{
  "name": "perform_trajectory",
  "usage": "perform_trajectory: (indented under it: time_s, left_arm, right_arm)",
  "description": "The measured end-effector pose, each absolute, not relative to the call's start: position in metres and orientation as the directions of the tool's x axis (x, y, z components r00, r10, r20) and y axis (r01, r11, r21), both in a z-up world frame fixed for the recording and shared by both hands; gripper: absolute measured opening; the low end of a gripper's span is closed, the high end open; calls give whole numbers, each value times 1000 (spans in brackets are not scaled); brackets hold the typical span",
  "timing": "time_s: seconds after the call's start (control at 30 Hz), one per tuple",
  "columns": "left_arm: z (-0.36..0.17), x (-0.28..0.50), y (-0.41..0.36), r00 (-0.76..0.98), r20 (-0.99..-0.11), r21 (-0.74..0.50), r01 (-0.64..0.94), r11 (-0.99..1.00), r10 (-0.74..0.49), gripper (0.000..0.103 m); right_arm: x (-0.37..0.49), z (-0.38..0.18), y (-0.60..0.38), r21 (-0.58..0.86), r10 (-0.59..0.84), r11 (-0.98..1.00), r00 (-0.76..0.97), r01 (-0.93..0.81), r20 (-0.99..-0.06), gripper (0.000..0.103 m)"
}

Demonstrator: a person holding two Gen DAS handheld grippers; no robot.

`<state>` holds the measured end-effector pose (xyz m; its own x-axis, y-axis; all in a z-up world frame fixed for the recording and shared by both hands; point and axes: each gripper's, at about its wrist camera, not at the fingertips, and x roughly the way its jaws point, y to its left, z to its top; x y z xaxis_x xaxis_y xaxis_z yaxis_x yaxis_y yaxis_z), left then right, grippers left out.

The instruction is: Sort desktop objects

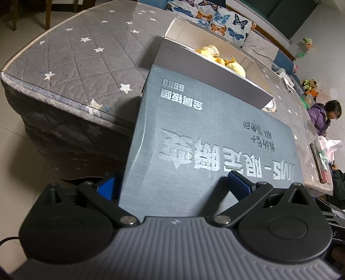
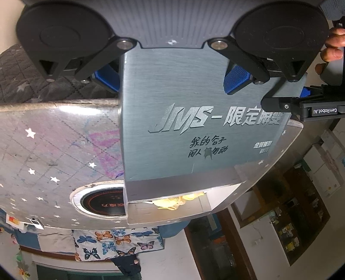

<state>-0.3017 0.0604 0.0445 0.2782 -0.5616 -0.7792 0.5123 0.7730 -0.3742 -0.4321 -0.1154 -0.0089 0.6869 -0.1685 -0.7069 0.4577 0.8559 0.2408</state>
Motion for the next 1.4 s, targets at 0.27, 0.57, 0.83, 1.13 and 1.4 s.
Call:
perform_trajectory:
  time_s: [0.27, 0.57, 0.83, 1.13, 1.4]
  left_arm:
    - [44, -300, 56, 256, -791, -374, 516, 770, -556, 103]
    - [44, -298, 55, 238, -805, -377, 500, 779, -543, 103]
    - [41, -296, 53, 205, -819, -392, 481, 784, -535, 103]
    - [34, -292, 52, 164, -834, -405, 467, 786, -527, 103]
    - [30, -289, 52, 147, -838, -409, 468, 784, -525, 103]
  right_arm:
    - [-437, -8, -118, 240, -174, 847, 674, 474, -718, 103]
    - [-434, -7, -119, 238, -164, 849, 665, 471, -729, 103]
    - [-431, -9, -123, 233, -158, 854, 658, 466, -736, 103]
    - [-428, -13, -127, 224, -154, 859, 650, 459, -744, 103]
    - [-425, -17, -130, 216, -150, 865, 643, 454, -751, 103]
